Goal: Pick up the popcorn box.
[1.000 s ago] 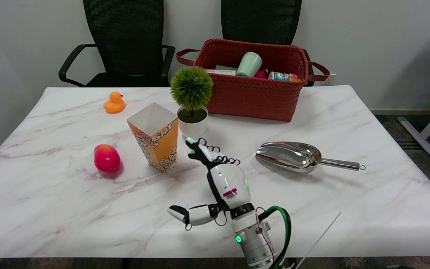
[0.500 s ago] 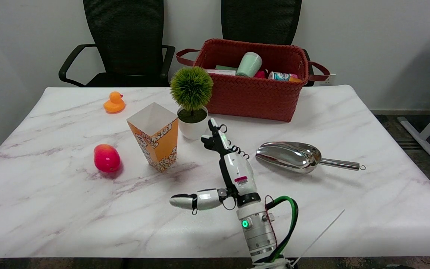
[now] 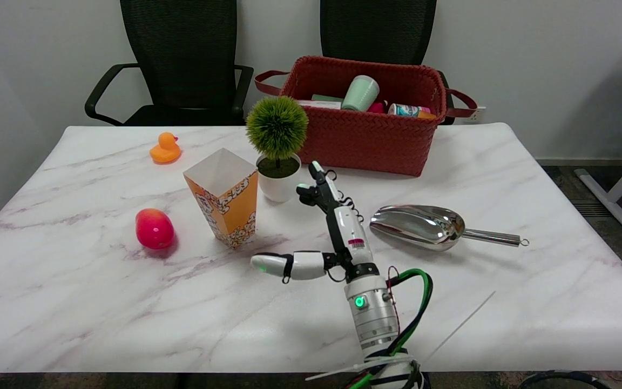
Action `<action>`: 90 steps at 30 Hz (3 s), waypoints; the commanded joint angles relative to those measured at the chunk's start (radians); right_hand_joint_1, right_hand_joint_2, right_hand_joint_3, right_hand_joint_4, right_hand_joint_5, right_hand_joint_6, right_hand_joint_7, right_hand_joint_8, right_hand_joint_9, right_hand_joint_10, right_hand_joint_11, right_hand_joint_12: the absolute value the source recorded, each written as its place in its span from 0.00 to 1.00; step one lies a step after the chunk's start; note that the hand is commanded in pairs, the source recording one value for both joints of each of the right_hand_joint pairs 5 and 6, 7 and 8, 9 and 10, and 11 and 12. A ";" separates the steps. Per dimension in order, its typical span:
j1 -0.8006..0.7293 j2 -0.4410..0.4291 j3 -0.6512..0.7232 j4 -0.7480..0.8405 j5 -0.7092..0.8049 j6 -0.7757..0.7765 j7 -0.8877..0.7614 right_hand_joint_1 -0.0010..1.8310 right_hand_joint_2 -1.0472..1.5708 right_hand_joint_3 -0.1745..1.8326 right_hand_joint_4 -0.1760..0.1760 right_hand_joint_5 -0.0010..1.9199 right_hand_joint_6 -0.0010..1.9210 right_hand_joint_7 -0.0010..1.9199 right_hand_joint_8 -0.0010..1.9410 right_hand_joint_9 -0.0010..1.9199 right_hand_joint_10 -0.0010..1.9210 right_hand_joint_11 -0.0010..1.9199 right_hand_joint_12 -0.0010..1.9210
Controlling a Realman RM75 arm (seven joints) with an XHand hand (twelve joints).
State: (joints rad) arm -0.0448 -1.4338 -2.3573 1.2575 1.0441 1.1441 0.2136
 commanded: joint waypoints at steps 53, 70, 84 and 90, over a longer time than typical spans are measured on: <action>0.227 -0.082 0.009 -0.268 0.148 -0.204 0.376 0.46 0.54 0.22 0.50 0.23 0.23 0.22 0.22 0.21 0.21 0.03 0.03; 0.255 -0.094 0.005 -0.288 0.148 -0.282 0.377 0.46 0.50 0.20 0.50 0.11 0.11 0.20 0.20 0.20 0.20 0.01 0.01; 0.262 -0.095 0.006 -0.302 0.147 -0.339 0.366 0.50 0.49 0.11 0.50 0.02 0.02 0.16 0.15 0.16 0.16 0.00 0.00; 0.279 -0.106 0.003 -0.333 0.141 -0.347 0.349 0.50 0.49 0.12 0.50 0.00 0.00 0.14 0.14 0.16 0.16 0.00 0.00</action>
State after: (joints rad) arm 0.2092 -1.5259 -2.3518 0.9653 1.1918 0.8473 0.5868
